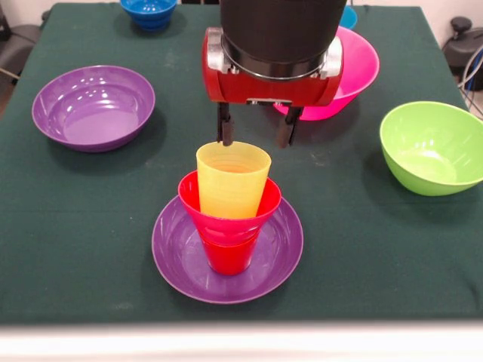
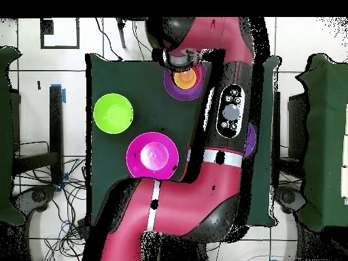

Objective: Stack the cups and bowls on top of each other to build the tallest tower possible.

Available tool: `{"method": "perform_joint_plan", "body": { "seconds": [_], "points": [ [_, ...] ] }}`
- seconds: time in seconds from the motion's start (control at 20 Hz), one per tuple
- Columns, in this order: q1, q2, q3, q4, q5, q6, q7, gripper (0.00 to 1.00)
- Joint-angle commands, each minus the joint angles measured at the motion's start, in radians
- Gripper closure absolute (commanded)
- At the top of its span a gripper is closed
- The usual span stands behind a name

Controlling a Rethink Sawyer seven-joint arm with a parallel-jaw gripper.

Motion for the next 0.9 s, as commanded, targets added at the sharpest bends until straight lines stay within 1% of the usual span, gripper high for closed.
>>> {"method": "perform_joint_plan", "body": {
  "seconds": [0.05,0.1,0.15,0.2,0.25,0.3,0.4,0.5,0.65,0.75,0.9],
  "points": [
    [0.019,-0.009,0.053,-0.041,0.001,0.228,-0.106,0.00],
    [0.030,-0.087,0.023,0.086,0.012,0.173,-0.072,0.00],
    [0.044,-0.185,0.001,0.267,0.023,0.054,-0.029,0.00],
    [0.061,-0.275,-0.024,0.436,0.022,-0.046,-0.011,0.00],
    [0.071,-0.336,-0.032,0.555,0.025,-0.131,0.001,0.00],
    [0.078,-0.381,-0.032,0.652,0.031,-0.200,0.011,0.00],
    [0.089,-0.438,-0.031,0.783,0.029,-0.304,0.025,0.00],
    [0.103,-0.466,-0.029,0.875,0.024,-0.384,0.051,0.00],
    [0.127,-0.472,-0.021,0.935,0.030,-0.449,0.091,0.00],
    [0.148,-0.461,-0.017,0.938,0.037,-0.471,0.120,0.00],
    [0.175,-0.419,-0.014,0.907,0.038,-0.515,0.148,0.00]
  ]
}}
